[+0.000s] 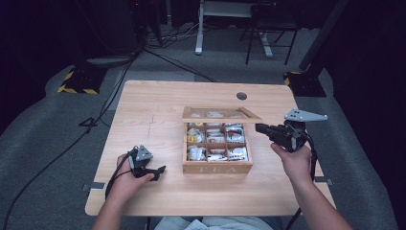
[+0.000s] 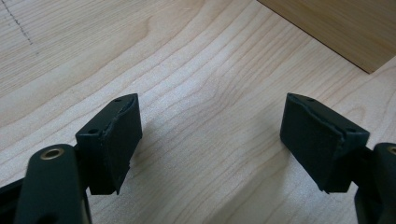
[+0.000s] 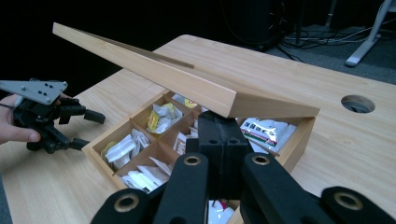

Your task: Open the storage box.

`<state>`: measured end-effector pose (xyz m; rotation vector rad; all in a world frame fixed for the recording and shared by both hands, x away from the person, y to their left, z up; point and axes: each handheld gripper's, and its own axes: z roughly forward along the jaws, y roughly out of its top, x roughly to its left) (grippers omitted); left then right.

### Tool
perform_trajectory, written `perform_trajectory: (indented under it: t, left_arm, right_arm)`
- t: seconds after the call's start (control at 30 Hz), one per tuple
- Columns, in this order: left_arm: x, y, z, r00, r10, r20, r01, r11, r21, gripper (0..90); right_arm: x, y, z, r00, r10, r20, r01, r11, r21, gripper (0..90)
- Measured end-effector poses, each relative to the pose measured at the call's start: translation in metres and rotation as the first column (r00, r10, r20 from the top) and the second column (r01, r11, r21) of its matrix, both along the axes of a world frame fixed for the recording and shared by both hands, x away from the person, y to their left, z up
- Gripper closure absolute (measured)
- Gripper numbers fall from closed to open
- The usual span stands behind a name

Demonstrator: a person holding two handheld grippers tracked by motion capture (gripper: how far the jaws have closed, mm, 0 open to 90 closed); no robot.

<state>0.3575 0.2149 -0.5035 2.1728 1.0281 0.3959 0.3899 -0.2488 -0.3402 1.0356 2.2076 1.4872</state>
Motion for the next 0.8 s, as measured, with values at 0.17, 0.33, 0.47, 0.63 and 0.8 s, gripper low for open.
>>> perform_trajectory:
  t: [0.17, 0.33, 0.47, 0.63, 0.8]
  left_arm:
    - [0.000, 0.000, 0.000, 1.0000, 0.000, 0.000, 0.000, 1.0000, 0.000, 21.5]
    - [0.000, 0.000, 0.000, 1.0000, 0.000, 0.000, 0.000, 1.0000, 0.000, 21.4]
    - [0.000, 0.000, 0.000, 1.0000, 0.000, 0.000, 0.000, 1.0000, 0.000, 21.4]
    - [0.000, 0.000, 0.000, 1.0000, -0.010, 0.002, 0.010, 0.9999, 0.008, 20.1]
    - [0.000, 0.000, 0.000, 0.9999, -0.012, 0.002, 0.012, 0.9999, 0.008, 20.0]
  right_arm:
    - [0.004, 0.003, 0.004, 0.9997, -0.014, 0.020, 0.014, 1.000, 0.000, 89.8]
    - [0.007, 0.007, 0.006, 0.9990, -0.024, 0.038, 0.024, 1.000, -0.001, 89.8]
    - [0.009, 0.009, 0.009, 0.9981, -0.032, 0.053, 0.032, 0.999, -0.010, 89.8]
    - [0.010, 0.010, 0.010, 0.9971, -0.039, 0.065, 0.040, 0.999, -0.017, 89.8]
    - [0.014, 0.012, 0.013, 0.9982, -0.030, 0.052, 0.030, 1.000, 0.001, 89.8]
